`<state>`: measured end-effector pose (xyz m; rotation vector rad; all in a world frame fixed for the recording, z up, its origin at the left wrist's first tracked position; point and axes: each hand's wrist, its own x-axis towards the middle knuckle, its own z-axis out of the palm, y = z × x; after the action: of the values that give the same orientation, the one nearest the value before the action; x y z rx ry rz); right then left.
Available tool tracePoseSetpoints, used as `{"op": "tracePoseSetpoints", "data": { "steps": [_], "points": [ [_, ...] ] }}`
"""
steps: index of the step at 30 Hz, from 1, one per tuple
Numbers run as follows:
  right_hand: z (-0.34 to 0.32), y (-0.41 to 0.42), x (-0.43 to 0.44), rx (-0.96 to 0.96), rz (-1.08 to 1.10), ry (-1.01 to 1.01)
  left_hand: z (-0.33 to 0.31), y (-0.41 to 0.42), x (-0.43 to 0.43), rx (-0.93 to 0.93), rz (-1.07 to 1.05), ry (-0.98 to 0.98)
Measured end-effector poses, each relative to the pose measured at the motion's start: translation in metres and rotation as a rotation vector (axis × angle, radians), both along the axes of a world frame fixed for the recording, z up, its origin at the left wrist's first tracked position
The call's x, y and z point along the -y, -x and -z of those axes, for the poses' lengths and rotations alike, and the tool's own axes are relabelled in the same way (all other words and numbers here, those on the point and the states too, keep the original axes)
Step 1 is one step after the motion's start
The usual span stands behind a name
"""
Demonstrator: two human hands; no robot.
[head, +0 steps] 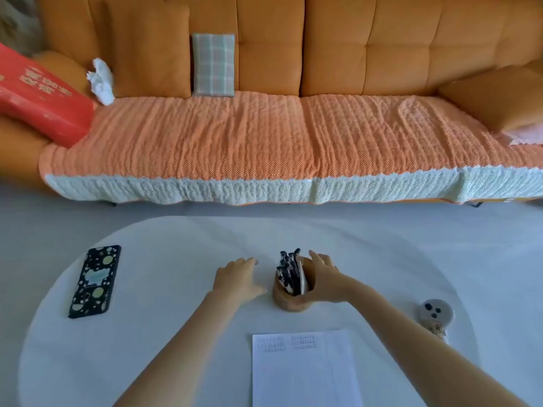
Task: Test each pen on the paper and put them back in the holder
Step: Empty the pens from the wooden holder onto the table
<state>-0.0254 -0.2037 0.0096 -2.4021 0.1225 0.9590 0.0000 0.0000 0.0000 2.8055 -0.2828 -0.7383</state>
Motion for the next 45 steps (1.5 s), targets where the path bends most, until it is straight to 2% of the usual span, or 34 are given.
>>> {"op": "tracePoseSetpoints", "data": {
  "steps": [4, 9, 13, 19, 24, 30, 32, 36, 39, 42, 45],
  "points": [
    [0.032, 0.000, 0.002, 0.083, -0.014, -0.054, 0.031, -0.004, 0.012, -0.013, 0.018, 0.074],
    [0.055, 0.002, 0.004, 0.281, -0.014, -0.145, 0.055, -0.007, 0.020, -0.017, 0.044, 0.291],
    [0.057, 0.003, 0.008, 0.340, -0.015, -0.198, 0.063, -0.011, 0.017, -0.026, 0.057, 0.435],
    [0.059, 0.005, 0.009, 0.536, -0.021, -0.161, 0.055, -0.011, 0.016, 0.089, 0.113, 0.433],
    [0.051, 0.021, 0.002, 0.738, -0.035, -0.280, 0.054, 0.014, 0.003, 0.205, 0.027, 0.631],
    [0.034, 0.062, -0.021, 0.800, -0.164, -0.290, 0.061, 0.069, -0.024, 0.153, -0.086, 0.841],
    [0.032, 0.072, -0.032, 0.859, -0.267, -0.188, 0.067, 0.090, -0.036, 0.098, -0.153, 0.967],
    [0.043, 0.082, -0.061, 1.066, -0.600, 0.254, 0.092, 0.130, -0.059, 0.128, -0.355, 1.018],
    [0.060, 0.079, -0.084, 1.186, -0.846, 0.528, 0.109, 0.156, -0.066, 0.204, -0.393, 0.921],
    [0.068, 0.077, -0.105, 1.269, -0.965, 0.659, 0.128, 0.175, -0.067, 0.271, -0.329, 0.761],
    [0.079, 0.072, -0.124, 1.347, -1.021, 0.733, 0.141, 0.181, -0.069, 0.287, -0.408, 0.713]
  ]
}}
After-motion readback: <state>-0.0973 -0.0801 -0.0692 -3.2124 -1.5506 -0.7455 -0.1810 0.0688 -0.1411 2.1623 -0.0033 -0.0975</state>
